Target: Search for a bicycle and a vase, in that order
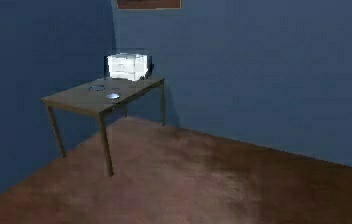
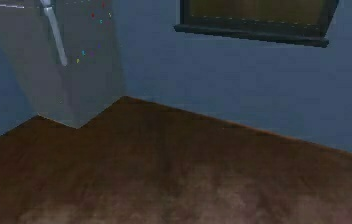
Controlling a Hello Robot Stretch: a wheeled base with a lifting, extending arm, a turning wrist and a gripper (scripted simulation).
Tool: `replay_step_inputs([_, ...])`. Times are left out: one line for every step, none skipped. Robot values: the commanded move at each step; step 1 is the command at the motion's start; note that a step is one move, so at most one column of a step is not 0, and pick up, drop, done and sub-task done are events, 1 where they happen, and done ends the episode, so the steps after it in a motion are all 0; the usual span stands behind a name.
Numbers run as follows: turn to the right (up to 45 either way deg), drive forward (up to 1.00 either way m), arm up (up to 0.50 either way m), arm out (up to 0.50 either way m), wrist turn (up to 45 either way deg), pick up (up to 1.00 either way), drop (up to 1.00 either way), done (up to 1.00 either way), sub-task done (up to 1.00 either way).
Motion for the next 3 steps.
replay_step_inputs([0.0, 1.00, 0.00, 0.00, 0.0, 0.00, 0.00, 0.00, 0.00])
replay_step_inputs([-21.0, 0.00, 0.00, 0.00, 0.0, 0.00, 0.00, 0.00, 0.00])
replay_step_inputs([0.0, 0.10, 0.00, 0.00, 0.0, 0.00, 0.00, 0.00, 0.00])
